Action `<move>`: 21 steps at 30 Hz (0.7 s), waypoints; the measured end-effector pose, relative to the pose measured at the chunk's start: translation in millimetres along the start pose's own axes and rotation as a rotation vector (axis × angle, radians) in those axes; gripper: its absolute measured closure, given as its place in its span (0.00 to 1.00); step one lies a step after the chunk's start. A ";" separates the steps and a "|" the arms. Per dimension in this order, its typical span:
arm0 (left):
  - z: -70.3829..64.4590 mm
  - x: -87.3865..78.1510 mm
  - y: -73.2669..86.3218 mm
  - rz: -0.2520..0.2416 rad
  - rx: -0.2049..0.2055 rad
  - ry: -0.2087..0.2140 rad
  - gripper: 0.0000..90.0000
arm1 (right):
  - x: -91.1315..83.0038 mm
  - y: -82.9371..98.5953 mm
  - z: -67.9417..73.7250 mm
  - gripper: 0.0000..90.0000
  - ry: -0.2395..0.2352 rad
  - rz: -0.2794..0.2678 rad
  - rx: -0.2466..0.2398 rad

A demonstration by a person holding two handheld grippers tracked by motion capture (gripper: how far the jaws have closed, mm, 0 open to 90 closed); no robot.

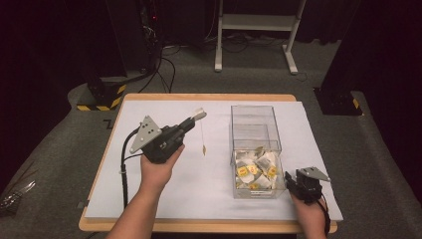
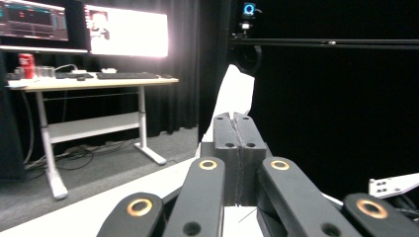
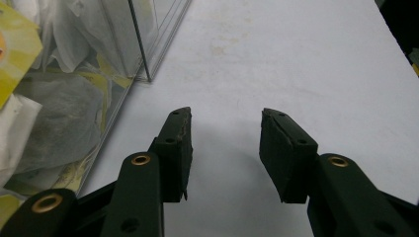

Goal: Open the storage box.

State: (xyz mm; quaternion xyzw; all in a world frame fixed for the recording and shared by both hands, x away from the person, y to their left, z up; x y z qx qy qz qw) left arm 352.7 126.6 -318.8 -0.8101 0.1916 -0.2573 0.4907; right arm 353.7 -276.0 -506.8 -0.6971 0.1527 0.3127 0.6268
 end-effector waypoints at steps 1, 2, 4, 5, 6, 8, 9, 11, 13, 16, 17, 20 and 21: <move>2.7 -1.6 -1.3 -0.001 0.001 -0.008 1.00 | 0.0 0.0 0.0 0.62 0.000 0.000 0.000; 6.6 -3.4 -3.2 -0.001 0.008 -0.016 1.00 | 0.0 0.0 0.0 0.62 0.000 0.001 -0.001; 11.3 -5.3 -5.6 -0.007 0.005 -0.026 1.00 | 0.2 0.0 0.1 0.62 0.003 0.000 -0.003; 15.4 -6.9 -7.7 -0.006 0.010 -0.037 1.00 | 0.1 0.0 0.1 0.62 0.003 0.001 -0.002; 17.0 -7.4 -8.6 -0.010 0.007 -0.042 1.00 | 0.1 0.0 0.1 0.62 0.003 0.001 -0.003; 21.3 -9.1 -11.4 -0.015 0.006 -0.053 1.00 | 0.1 0.0 0.1 0.62 0.003 0.001 -0.003; 24.7 -10.6 -13.7 -0.017 0.012 -0.061 1.00 | 0.1 0.0 0.0 0.62 0.003 0.000 -0.003; 29.5 -12.5 -17.4 -0.028 0.014 -0.075 1.00 | 0.2 0.0 0.1 0.62 0.004 0.000 -0.003; 34.9 -15.0 -21.4 -0.032 0.019 -0.088 1.00 | 0.2 0.1 0.2 0.62 0.004 0.000 -0.002; 41.4 -18.0 -26.0 -0.042 0.023 -0.106 1.00 | 0.2 0.0 -0.1 0.62 0.004 0.000 -0.005; 43.7 -19.1 -27.4 -0.044 0.026 -0.112 1.00 | 0.2 0.0 0.1 0.62 0.004 0.001 -0.002; 49.9 -23.2 -31.6 -0.053 0.029 -0.127 1.00 | 0.3 0.1 -0.1 0.62 0.004 0.001 -0.005; 52.1 -24.9 -33.2 -0.059 0.029 -0.133 1.00 | 0.2 0.1 0.0 0.62 0.004 0.001 -0.004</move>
Point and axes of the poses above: each handheld gripper's, and its own axes: x roughly forward along the jaws, y roughly out of its underside, z roughly to its left, the point moved 1 cm from there along x, roughly forward along the jaws, and after that the axes turned 3 degrees about -y, right-handed, at the moved point
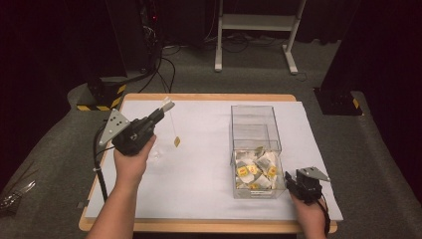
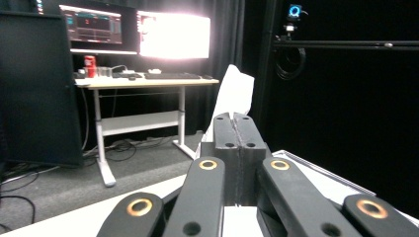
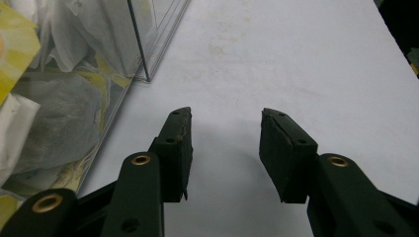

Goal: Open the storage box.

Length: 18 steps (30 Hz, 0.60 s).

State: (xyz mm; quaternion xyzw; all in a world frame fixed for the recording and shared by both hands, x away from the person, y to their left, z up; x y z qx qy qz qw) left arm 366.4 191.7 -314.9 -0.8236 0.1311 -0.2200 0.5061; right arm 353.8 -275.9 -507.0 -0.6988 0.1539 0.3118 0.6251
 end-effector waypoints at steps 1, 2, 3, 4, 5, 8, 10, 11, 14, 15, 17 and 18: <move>1.2 -0.8 -0.8 -0.004 -0.002 -0.004 1.00 | 0.0 -0.1 0.1 0.62 0.001 0.000 0.002; 3.7 -2.2 -2.3 -0.008 -0.001 -0.009 1.00 | 0.0 -0.1 0.1 0.62 0.001 0.000 0.000; 5.6 -3.3 -3.4 -0.011 0.001 -0.013 1.00 | 0.0 0.0 0.1 0.62 0.001 0.000 0.000; 7.3 -4.5 -4.3 -0.014 0.004 -0.018 1.00 | 0.1 0.0 -0.1 0.62 0.001 0.000 -0.004; 8.8 -5.4 -5.1 -0.016 0.007 -0.022 1.00 | 0.1 -0.1 -0.1 0.62 0.001 0.000 -0.004; 14.4 -9.0 -8.3 -0.027 0.003 -0.036 1.00 | 0.2 0.0 -0.1 0.62 0.002 0.000 -0.004; 18.4 -11.0 -10.2 -0.031 0.009 -0.044 1.00 | 0.1 0.0 0.1 0.62 0.003 0.001 -0.002; 20.0 -11.9 -11.1 -0.036 0.004 -0.049 1.00 | 0.1 0.0 0.1 0.62 0.003 0.001 -0.003; 25.6 -14.8 -14.0 -0.045 -0.001 -0.062 1.00 | 0.1 0.0 0.2 0.62 0.004 0.001 -0.003; 27.0 -15.5 -14.8 -0.047 0.001 -0.065 1.00 | 0.1 0.0 0.3 0.62 0.003 0.002 -0.002; 30.1 -18.1 -16.8 -0.054 0.001 -0.072 1.00 | 0.0 0.0 0.3 0.62 0.004 0.002 -0.002; 32.0 -20.0 -18.2 -0.058 0.002 -0.077 1.00 | 0.0 0.0 0.4 0.62 0.004 0.002 -0.002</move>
Point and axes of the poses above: each handheld gripper's, and its own axes: x roughly forward along the jaws, y roughly out of its underside, z roughly to its left, the point moved 1 cm from there along x, roughly forward along the jaws, and after that the axes turned 3 degrees about -y, right-handed, at the moved point
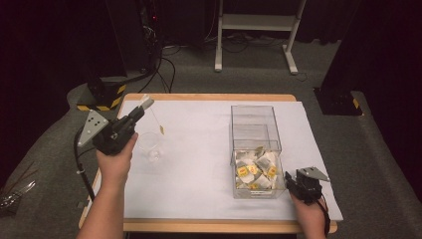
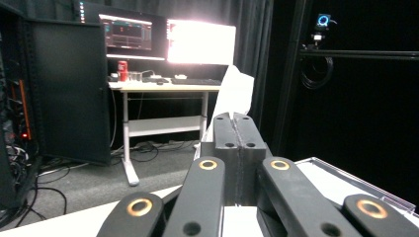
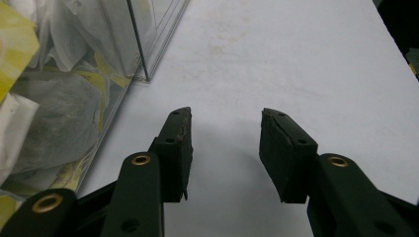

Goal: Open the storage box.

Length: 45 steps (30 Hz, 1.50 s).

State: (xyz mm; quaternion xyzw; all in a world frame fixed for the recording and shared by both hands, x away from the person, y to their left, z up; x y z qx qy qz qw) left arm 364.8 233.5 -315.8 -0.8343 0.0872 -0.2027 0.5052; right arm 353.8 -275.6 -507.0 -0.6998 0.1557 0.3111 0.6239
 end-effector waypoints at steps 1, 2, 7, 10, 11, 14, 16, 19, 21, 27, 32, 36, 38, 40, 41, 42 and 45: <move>0.9 -0.7 -0.8 -0.006 -0.006 -0.002 1.00 | 0.0 0.0 0.0 0.62 0.000 0.000 0.000; 3.1 -2.4 -1.9 -0.007 -0.004 -0.007 1.00 | 0.0 0.0 0.3 0.62 0.001 0.001 0.004; 11.6 -8.0 -5.5 -0.021 -0.010 -0.023 1.00 | 0.1 -0.1 0.4 0.62 0.002 0.000 -0.001; 15.3 -10.6 -6.1 -0.026 -0.013 -0.033 1.00 | 0.1 -0.1 0.5 0.62 0.003 0.001 0.000; 16.2 -11.1 -6.0 -0.026 -0.013 -0.035 1.00 | 0.2 -0.1 0.6 0.62 0.004 0.001 0.000; 19.9 -12.7 -5.3 -0.025 -0.018 -0.043 1.00 | 0.1 -0.1 0.6 0.62 0.005 0.001 0.000; 21.2 -13.2 -4.2 -0.025 -0.021 -0.046 1.00 | 0.1 -0.1 0.5 0.62 0.005 0.001 -0.001; 24.4 -14.2 -0.4 -0.011 -0.011 -0.051 1.00 | 0.2 -0.1 0.5 0.62 0.005 0.000 -0.002; 26.6 -14.7 3.7 -0.006 -0.018 -0.059 1.00 | 0.1 0.0 0.5 0.62 0.005 -0.001 -0.001; 35.4 -17.7 16.5 0.026 -0.018 -0.078 1.00 | 0.0 0.0 0.4 0.62 0.005 -0.002 -0.002; 41.3 -20.4 24.7 0.040 -0.029 -0.092 1.00 | 0.0 0.0 0.5 0.62 0.004 -0.002 -0.002; 46.1 -22.6 30.7 0.056 -0.031 -0.102 1.00 | 0.1 0.0 0.6 0.62 0.006 -0.001 -0.003; 48.3 -23.7 33.9 0.064 -0.033 -0.106 1.00 | 0.1 0.0 0.6 0.62 0.006 -0.001 -0.003; 50.3 -24.5 37.6 0.074 -0.035 -0.110 1.00 | 0.1 0.0 0.7 0.62 0.007 -0.002 -0.004; 51.0 -24.6 39.5 0.076 -0.040 -0.111 1.00 | 0.1 0.0 0.8 0.62 0.007 -0.001 -0.005; 52.2 -25.0 41.4 0.083 -0.038 -0.111 1.00 | 0.2 -0.1 0.9 0.62 0.008 0.000 -0.005; 54.5 -25.4 47.6 0.101 -0.045 -0.114 1.00 | 0.2 0.0 0.9 0.62 0.008 0.000 -0.008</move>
Point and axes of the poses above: each handheld gripper's, and its own axes: x roughly forward along the jaws, y roughly out of its underside, z roughly to its left, the point moved 1 cm from there along x, roughly forward along the jaws, and after that the axes turned 3 degrees about -y, right-handed, at the moved point
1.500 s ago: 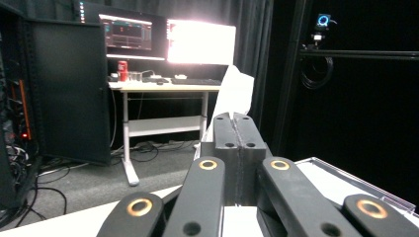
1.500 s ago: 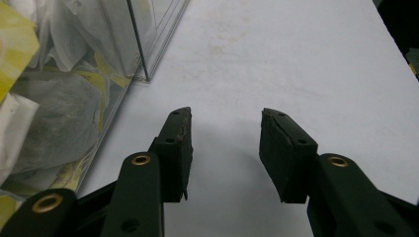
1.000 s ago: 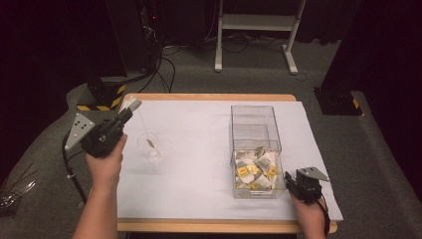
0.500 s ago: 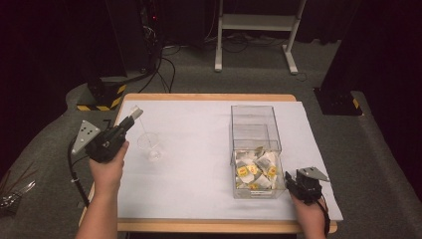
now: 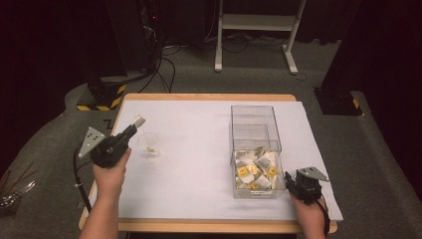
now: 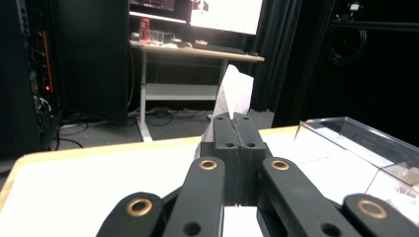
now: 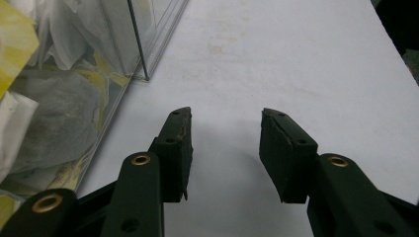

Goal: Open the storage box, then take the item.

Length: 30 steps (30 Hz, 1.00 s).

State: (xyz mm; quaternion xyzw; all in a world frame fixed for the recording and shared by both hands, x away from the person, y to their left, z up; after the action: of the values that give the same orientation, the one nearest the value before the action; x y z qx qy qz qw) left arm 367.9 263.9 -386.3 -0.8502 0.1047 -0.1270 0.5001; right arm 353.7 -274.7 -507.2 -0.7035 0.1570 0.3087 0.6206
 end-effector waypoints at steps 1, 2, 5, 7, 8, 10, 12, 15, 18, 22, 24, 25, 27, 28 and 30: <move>0.5 0.4 2.4 0.005 -0.004 -0.001 1.00 | 0.0 0.0 0.0 0.62 0.000 0.000 0.000; 0.9 0.7 4.4 0.008 -0.008 -0.003 1.00 | 0.0 0.0 0.0 0.62 0.000 0.000 0.000; 4.4 1.7 13.0 0.029 -0.014 -0.011 1.00 | 0.1 0.0 0.0 0.62 -0.001 0.001 0.000; 7.6 1.8 17.7 0.048 -0.005 -0.016 1.00 | 0.0 0.0 0.0 0.62 -0.001 0.000 0.000; 9.1 2.2 21.2 0.059 -0.007 -0.020 1.00 | 0.0 0.0 0.0 0.62 -0.001 0.000 0.000; 11.7 2.6 25.9 0.075 -0.002 -0.028 1.00 | 0.0 0.0 0.0 0.62 -0.001 0.001 0.000; 14.4 3.5 31.4 0.086 -0.010 -0.038 1.00 | 0.2 0.0 0.1 0.62 -0.001 0.001 -0.001; 18.9 4.5 36.8 0.104 -0.005 -0.052 1.00 | 0.2 0.0 0.2 0.62 0.000 0.001 -0.001; 20.9 6.6 42.4 0.115 -0.006 -0.065 1.00 | 0.2 0.0 0.3 0.62 0.000 0.002 -0.002; 25.7 8.5 47.9 0.136 0.003 -0.080 1.00 | 0.3 0.0 0.3 0.62 0.002 0.002 -0.002; 26.3 9.7 50.1 0.137 -0.004 -0.089 1.00 | 0.1 0.0 0.8 0.62 0.003 0.003 -0.002; 26.9 9.7 50.7 0.142 0.002 -0.091 1.00 | 0.1 0.0 1.0 0.62 0.003 0.004 -0.003; 27.4 9.8 52.2 0.144 0.004 -0.097 1.00 | 0.2 0.0 1.0 0.62 0.004 0.004 -0.008; 27.7 10.1 52.8 0.147 0.007 -0.101 1.00 | 0.1 0.0 1.1 0.62 0.004 0.004 -0.006; 28.4 11.2 55.1 0.156 0.025 -0.110 1.00 | 0.1 -0.1 0.9 0.62 0.003 0.004 -0.002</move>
State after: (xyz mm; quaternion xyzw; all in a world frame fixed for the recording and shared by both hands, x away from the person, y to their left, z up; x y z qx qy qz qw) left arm 384.7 257.5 -446.7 -0.8388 0.1412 -0.0423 0.5240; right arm 353.6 -273.8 -507.2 -0.7043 0.1591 0.3091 0.6190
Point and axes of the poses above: each handheld gripper's, and its own axes: x roughly forward along the jaws, y roughly out of its underside, z roughly to its left, the point moved 1 cm from there along x, roughly forward along the jaws, and after that the axes turned 3 degrees about -y, right-handed, at the moved point
